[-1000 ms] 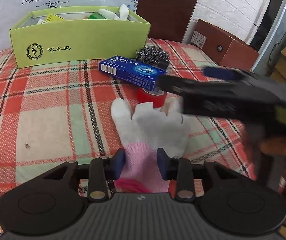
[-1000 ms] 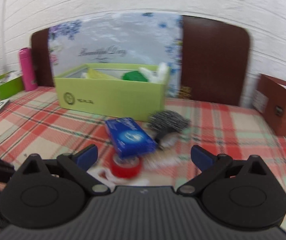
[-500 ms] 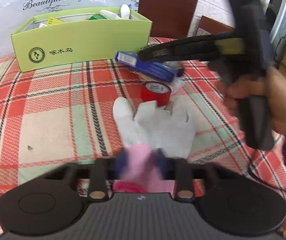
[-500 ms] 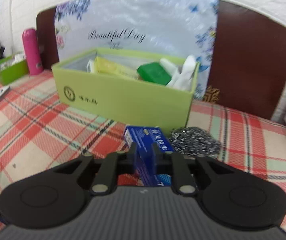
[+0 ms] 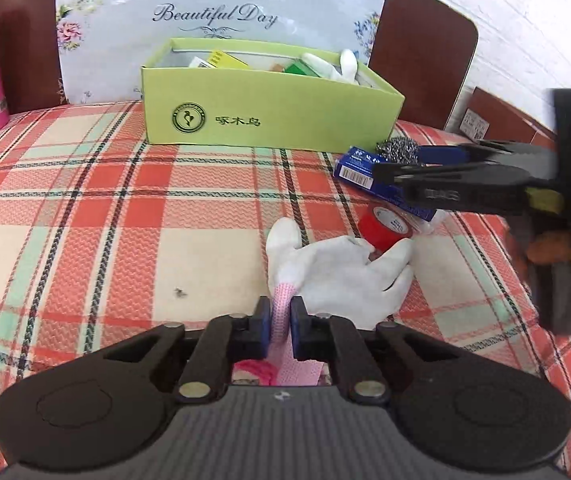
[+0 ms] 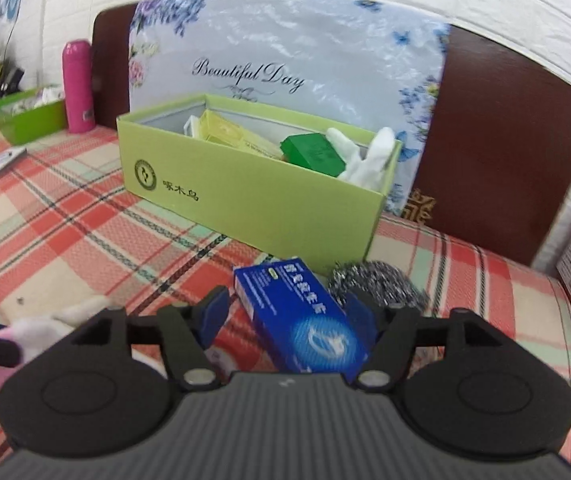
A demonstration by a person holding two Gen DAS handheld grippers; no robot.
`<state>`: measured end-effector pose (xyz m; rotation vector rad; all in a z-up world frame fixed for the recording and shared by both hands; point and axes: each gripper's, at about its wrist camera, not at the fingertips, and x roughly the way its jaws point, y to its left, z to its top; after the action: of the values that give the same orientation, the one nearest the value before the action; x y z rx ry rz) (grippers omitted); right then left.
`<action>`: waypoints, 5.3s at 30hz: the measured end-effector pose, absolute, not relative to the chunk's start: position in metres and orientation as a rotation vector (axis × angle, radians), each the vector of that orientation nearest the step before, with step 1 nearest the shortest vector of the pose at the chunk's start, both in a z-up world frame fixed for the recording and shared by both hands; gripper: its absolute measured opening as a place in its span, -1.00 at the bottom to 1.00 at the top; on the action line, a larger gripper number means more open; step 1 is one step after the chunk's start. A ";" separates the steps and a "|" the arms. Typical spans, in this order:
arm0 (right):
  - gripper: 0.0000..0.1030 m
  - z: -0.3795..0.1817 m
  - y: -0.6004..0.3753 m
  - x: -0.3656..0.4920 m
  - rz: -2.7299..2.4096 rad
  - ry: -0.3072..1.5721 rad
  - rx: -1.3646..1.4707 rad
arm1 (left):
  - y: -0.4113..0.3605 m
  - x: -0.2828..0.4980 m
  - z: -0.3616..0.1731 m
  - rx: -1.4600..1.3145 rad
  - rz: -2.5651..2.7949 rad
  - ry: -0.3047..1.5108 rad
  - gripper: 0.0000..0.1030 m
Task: Organize objects
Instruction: 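Grasp the blue medicine box with the right tool while the left tool holds the glove, then lift the glove and blue box toward the lime-green box with both tools, then reach the left tool to the red tape while the right tool reaches the black tape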
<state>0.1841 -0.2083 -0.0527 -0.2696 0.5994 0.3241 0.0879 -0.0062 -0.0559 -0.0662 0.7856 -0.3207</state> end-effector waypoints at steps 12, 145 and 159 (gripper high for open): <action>0.17 -0.058 -0.213 0.207 0.325 0.695 -0.259 | -0.029 0.100 -0.067 0.104 -0.428 0.749 0.55; 1.00 -0.053 -0.258 0.054 -0.030 0.492 0.031 | -0.041 0.117 -0.024 -0.059 -0.165 0.653 0.66; 1.00 -0.066 -0.278 0.041 -0.086 0.531 0.010 | -0.105 0.144 -0.064 -0.049 -0.367 0.698 0.63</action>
<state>0.0408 -0.2783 -0.0662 0.0102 0.5307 -0.0856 0.1442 -0.1046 -0.0640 -0.0492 0.6984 -0.3670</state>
